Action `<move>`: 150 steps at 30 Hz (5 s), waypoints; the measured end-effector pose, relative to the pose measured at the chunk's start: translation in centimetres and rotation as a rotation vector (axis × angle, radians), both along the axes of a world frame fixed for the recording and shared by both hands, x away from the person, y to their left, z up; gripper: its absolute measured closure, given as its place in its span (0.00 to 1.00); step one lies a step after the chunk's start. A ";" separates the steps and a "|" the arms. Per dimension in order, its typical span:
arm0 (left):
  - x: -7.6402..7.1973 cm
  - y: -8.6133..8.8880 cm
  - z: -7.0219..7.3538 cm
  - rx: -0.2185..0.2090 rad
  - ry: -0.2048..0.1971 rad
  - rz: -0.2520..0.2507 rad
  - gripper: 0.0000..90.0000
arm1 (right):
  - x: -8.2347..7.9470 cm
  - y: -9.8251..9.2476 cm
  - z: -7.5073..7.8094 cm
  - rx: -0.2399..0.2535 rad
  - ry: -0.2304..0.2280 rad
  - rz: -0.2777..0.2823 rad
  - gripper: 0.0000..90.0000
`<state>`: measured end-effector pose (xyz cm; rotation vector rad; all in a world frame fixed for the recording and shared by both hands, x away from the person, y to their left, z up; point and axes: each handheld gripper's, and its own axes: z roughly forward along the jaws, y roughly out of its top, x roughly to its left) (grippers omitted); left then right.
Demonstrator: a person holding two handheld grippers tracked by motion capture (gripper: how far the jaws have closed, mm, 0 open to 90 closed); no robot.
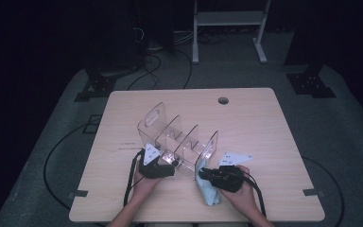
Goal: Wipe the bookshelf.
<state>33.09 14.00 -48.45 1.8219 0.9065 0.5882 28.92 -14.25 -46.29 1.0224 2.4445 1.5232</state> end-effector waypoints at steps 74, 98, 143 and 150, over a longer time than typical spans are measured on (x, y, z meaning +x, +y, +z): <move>-0.3 -0.3 0.0 0.011 -0.006 -0.024 0.09 | 2.1 -2.9 4.7 0.100 -0.077 -0.079 0.89; -0.3 -0.3 0.1 0.006 -0.010 -0.018 0.09 | 1.5 -2.4 4.6 0.032 -0.105 -0.079 0.89; -0.1 -0.2 0.1 -0.006 -0.012 -0.003 0.09 | 1.7 -0.5 -1.8 -0.090 0.057 -0.046 0.89; -0.1 -0.1 0.1 -0.009 -0.011 -0.004 0.09 | 0.3 0.5 -1.6 -0.088 0.053 -0.001 0.89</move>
